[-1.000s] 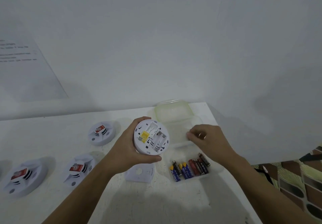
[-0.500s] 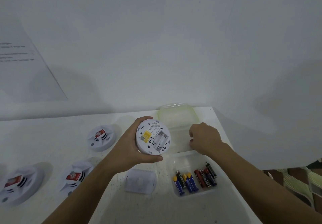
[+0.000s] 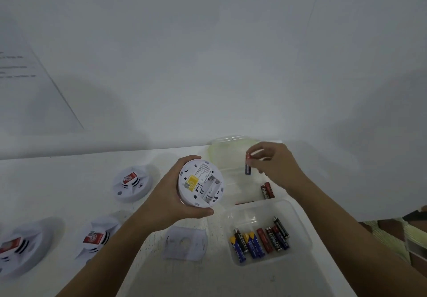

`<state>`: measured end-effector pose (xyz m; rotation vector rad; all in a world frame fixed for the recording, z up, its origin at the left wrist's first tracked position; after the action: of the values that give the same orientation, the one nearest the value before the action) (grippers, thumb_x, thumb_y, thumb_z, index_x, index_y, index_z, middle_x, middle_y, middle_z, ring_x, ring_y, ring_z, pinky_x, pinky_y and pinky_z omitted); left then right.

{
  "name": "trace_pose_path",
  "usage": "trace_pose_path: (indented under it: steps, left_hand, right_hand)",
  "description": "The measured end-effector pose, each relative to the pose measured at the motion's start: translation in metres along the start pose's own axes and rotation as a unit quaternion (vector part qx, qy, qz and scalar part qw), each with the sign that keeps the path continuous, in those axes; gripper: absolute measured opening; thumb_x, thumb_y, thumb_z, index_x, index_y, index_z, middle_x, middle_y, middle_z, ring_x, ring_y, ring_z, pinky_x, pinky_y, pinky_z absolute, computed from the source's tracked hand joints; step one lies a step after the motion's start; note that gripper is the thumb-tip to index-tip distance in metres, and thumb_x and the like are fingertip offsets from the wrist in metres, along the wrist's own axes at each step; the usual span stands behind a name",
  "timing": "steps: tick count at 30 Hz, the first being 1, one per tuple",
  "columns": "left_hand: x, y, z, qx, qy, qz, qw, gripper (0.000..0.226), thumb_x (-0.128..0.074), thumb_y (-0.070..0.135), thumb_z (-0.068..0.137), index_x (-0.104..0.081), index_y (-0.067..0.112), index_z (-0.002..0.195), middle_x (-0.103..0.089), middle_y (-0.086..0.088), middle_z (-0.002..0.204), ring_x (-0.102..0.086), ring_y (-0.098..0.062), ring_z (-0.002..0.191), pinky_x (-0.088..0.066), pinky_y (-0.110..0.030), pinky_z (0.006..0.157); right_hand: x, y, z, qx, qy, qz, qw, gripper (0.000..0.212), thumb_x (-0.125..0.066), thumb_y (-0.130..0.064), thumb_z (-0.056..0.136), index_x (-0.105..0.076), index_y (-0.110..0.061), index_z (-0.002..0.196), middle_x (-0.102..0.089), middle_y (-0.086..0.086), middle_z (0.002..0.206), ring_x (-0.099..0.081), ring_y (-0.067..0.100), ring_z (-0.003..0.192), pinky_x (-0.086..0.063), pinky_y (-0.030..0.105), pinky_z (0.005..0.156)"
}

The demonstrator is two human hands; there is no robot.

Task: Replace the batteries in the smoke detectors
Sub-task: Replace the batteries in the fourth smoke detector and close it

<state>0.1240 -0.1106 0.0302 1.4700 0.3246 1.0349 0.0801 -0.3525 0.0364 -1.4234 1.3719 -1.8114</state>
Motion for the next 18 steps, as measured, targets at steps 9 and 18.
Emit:
trace_pose_path:
  steps: [9,18]
  left_hand:
    - [-0.001,0.017,-0.005,-0.013,0.004,-0.013,1.0,0.093,-0.097,0.011,0.059,-0.048,0.03,0.136,-0.061,0.016,0.128,-0.058,-0.012,0.123,-0.057,-0.026,0.092]
    - [0.012,0.036,-0.04,-0.023,0.048,-0.017,0.998,0.093,-0.097,0.009,0.057,-0.048,0.028,0.133,-0.062,0.022,0.119,-0.06,-0.008,0.117,-0.056,-0.017,0.083]
  right_hand:
    - [-0.012,-0.061,-0.045,0.087,0.013,0.177,0.98,0.01,-0.075,-0.012,0.086,-0.073,-0.017,0.095,-0.075,0.001,0.08,-0.056,0.011,0.064,-0.046,0.025,0.064]
    - [-0.04,-0.076,-0.09,0.125,0.024,0.187,0.974,0.012,-0.075,-0.009,0.087,-0.069,-0.017,0.094,-0.074,0.003,0.079,-0.069,0.018,0.069,-0.056,0.029,0.064]
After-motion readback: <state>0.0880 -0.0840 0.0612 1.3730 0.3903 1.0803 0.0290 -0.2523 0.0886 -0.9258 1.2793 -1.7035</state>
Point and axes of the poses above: each hand's wrist, its own z-axis towards the middle knuckle, its own x-axis out of the back of the hand, y = z × x, the point moved 9 cm from there along z, towards the middle knuckle
